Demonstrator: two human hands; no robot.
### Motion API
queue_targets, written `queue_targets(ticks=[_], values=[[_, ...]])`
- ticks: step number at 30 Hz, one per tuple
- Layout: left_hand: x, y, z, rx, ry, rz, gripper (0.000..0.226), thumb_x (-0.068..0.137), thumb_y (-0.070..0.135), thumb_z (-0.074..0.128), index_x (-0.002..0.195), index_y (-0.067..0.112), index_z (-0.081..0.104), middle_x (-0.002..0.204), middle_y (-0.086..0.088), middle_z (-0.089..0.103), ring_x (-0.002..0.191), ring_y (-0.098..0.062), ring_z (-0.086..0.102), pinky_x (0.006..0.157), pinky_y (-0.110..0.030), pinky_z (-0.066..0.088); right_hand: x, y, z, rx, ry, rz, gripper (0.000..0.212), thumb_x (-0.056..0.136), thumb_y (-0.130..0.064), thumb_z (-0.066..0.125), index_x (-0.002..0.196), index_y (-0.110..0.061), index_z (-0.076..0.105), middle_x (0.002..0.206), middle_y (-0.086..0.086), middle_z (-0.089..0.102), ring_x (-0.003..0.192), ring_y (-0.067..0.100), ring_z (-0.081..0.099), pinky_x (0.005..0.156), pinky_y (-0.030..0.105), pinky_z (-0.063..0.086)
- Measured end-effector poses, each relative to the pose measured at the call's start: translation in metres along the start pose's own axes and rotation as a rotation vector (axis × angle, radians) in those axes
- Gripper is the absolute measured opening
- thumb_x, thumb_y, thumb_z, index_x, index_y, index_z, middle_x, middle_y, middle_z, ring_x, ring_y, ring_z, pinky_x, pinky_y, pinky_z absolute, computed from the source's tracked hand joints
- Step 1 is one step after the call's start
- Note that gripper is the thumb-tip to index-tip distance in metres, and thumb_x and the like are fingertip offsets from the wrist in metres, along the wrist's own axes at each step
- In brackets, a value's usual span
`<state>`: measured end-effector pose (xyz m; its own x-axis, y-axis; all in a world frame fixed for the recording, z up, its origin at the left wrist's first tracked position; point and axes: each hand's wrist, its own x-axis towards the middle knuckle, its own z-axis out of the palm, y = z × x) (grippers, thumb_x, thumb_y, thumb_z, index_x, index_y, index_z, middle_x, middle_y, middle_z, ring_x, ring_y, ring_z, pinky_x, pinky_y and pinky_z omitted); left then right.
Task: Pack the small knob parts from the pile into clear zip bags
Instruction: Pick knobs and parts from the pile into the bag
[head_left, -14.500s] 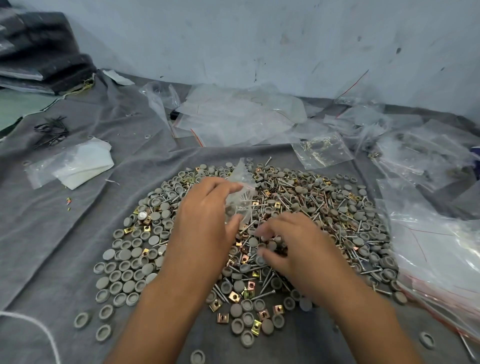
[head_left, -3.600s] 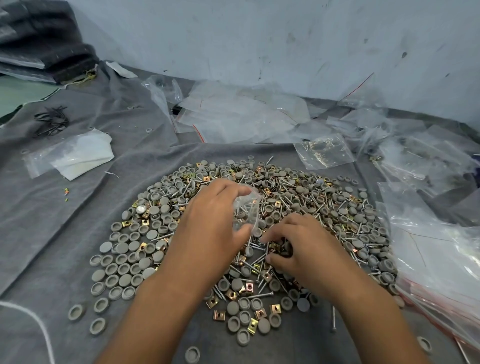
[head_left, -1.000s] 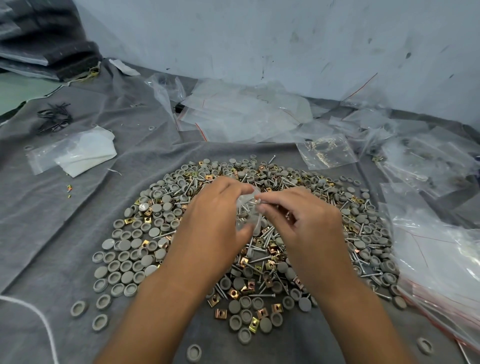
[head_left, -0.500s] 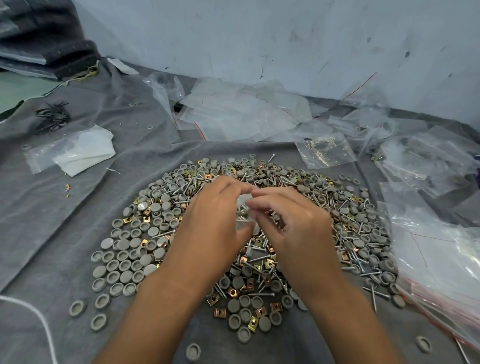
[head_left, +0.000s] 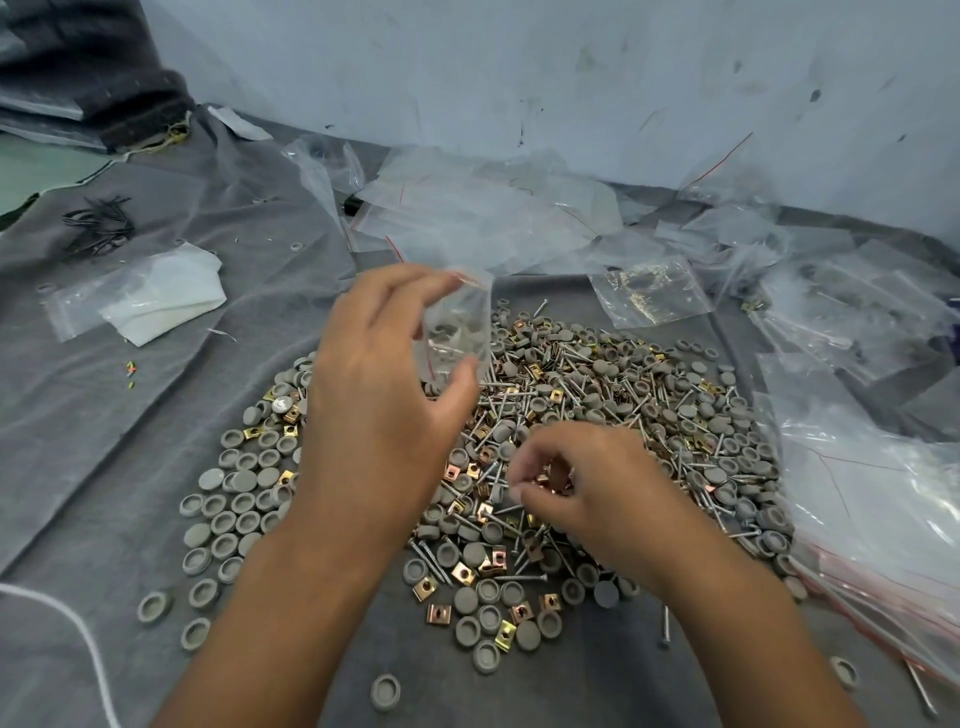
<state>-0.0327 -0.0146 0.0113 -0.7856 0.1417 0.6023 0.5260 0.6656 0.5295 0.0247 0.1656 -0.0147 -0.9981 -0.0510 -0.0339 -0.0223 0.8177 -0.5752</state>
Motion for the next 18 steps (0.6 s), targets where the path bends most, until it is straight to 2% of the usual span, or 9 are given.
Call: queue_targets(ticks=[3,5,8,11,14,18], values=[[-0.003,-0.002,0.002,0.053,-0.124,-0.032,0.055,0.083,0.022,0.075,0.134,0.021,0.057,0.123,0.010,0.052,0.105,-0.008,0.051,0.099,-0.029,0.044,-0.001,-0.001,0.005,-0.172,-0.096,-0.032,0.010,0.089,-0.037,0.074,0.090,-0.043,0.065,0.087,-0.027,0.061,0.084,-0.007,0.058,0.072,0.015,0.044],[-0.005,-0.001,0.005,0.053,-0.159,-0.028,0.055,0.082,0.020,0.076,0.134,0.021,0.058,0.123,0.009,0.054,0.103,-0.010,0.051,0.100,-0.035,0.045,-0.001,0.000,0.008,-0.272,-0.069,-0.055,0.013,0.091,-0.033,0.070,0.096,-0.045,0.067,0.087,-0.029,0.059,0.089,-0.005,0.056,0.083,0.020,0.044],[-0.005,-0.001,0.008,0.025,-0.187,-0.028,0.054,0.081,0.022,0.076,0.132,0.022,0.059,0.119,0.014,0.051,0.099,-0.005,0.048,0.098,-0.028,0.042,0.000,0.000,0.010,-0.330,-0.067,-0.064,0.013,0.092,-0.035,0.069,0.102,-0.044,0.068,0.099,-0.026,0.063,0.099,-0.001,0.055,0.096,0.029,0.044],[-0.005,-0.002,0.012,0.015,-0.225,-0.027,0.053,0.081,0.021,0.076,0.132,0.022,0.060,0.119,0.012,0.053,0.098,-0.005,0.047,0.096,-0.023,0.040,0.000,0.002,0.009,-0.358,-0.113,-0.066,0.017,0.094,-0.038,0.069,0.110,-0.045,0.066,0.105,-0.024,0.060,0.104,0.005,0.049,0.096,0.035,0.042],[-0.006,-0.003,0.013,0.011,-0.231,-0.024,0.054,0.081,0.021,0.078,0.132,0.023,0.059,0.119,0.014,0.052,0.097,-0.003,0.046,0.094,-0.018,0.035,-0.001,0.003,0.007,-0.359,-0.167,-0.071,0.024,0.095,-0.039,0.068,0.117,-0.046,0.063,0.107,-0.023,0.057,0.109,0.007,0.048,0.103,0.038,0.039],[-0.007,-0.003,0.015,0.016,-0.223,-0.033,0.054,0.081,0.021,0.078,0.131,0.024,0.060,0.119,0.014,0.052,0.095,-0.002,0.046,0.092,-0.018,0.034,-0.002,0.004,0.007,-0.376,-0.163,-0.101,0.014,0.093,-0.043,0.069,0.104,-0.046,0.061,0.103,-0.023,0.054,0.101,0.004,0.042,0.090,0.033,0.038]])
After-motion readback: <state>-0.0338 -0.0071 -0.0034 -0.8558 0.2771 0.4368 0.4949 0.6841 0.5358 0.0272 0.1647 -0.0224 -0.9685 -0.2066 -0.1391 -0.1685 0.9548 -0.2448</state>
